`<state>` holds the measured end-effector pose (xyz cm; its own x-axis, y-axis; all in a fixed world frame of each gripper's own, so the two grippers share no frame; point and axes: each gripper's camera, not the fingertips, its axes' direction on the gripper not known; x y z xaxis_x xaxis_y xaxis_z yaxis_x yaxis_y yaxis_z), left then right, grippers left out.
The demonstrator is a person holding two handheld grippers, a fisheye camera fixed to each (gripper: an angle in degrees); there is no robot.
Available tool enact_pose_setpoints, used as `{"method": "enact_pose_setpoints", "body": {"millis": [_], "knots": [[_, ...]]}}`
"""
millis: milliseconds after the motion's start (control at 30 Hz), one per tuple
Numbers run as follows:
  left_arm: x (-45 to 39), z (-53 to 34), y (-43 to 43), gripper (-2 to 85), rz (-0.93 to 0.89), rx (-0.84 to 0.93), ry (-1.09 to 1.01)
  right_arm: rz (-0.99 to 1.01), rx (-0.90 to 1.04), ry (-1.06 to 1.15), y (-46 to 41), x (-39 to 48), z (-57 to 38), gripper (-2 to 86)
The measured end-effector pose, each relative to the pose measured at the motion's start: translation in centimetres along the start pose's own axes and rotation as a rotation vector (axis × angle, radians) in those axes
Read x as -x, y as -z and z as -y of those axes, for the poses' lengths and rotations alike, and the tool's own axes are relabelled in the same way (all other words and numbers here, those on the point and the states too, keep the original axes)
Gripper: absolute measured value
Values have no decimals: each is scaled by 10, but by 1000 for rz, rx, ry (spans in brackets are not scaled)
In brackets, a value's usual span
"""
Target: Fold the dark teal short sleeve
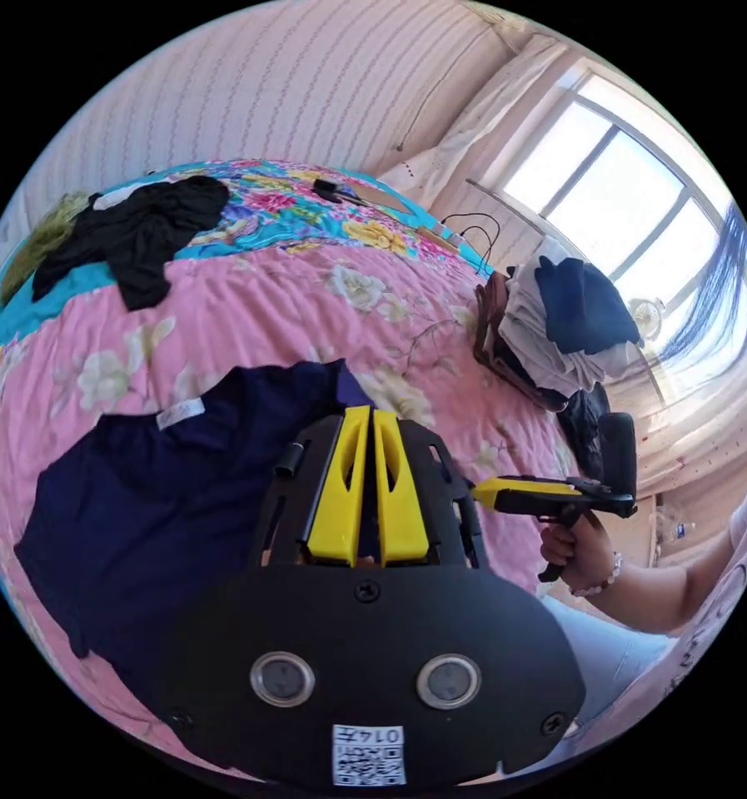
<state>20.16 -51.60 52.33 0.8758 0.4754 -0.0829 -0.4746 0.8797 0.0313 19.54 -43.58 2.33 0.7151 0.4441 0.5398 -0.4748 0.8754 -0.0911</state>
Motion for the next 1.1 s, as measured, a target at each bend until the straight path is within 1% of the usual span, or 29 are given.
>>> {"method": "enact_pose_setpoints", "body": {"millis": [67, 133, 267, 500, 567, 600, 633, 700, 733, 800, 867, 900, 967, 1100], "knots": [[22, -26, 5, -4, 20, 18, 81, -65, 82, 66, -22, 17, -6, 20], [44, -54, 14, 9, -10, 33, 157, -86, 133, 90, -36, 25, -11, 32], [59, -76, 35, 29, 17, 17, 201, -79, 205, 130, -59, 38, -20, 33], [64, -77, 41, 26, 24, -23, 162, -136, 167, 208, -84, 64, -9, 26], [70, -83, 52, 13, 20, -71, 211, -148, 194, 223, -99, 73, -3, 25], [74, -92, 69, 4, 29, -138, 224, -145, 197, 229, -102, 75, -2, 25], [76, -98, 78, 0, 40, -166, 236, -133, 201, 243, -107, 82, 1, 24], [95, -128, 118, -7, 158, -239, 345, -101, 218, 272, -118, 94, 7, 24], [109, -146, 138, -8, 242, -248, 424, -67, 254, 299, -130, 104, 13, 24], [134, -175, 165, -8, 322, -264, 538, -19, 325, 359, -155, 125, 26, 24], [158, -196, 189, -8, 327, -286, 591, 12, 398, 493, -195, 164, 43, 25], [172, -206, 202, -6, 355, -298, 605, 15, 415, 528, -207, 174, 47, 25], [194, -217, 215, -1, 395, -301, 638, 35, 455, 634, -256, 216, 64, 28], [246, -232, 213, 48, 336, -285, 732, 74, 485, 709, -336, 272, 83, 37]]}}
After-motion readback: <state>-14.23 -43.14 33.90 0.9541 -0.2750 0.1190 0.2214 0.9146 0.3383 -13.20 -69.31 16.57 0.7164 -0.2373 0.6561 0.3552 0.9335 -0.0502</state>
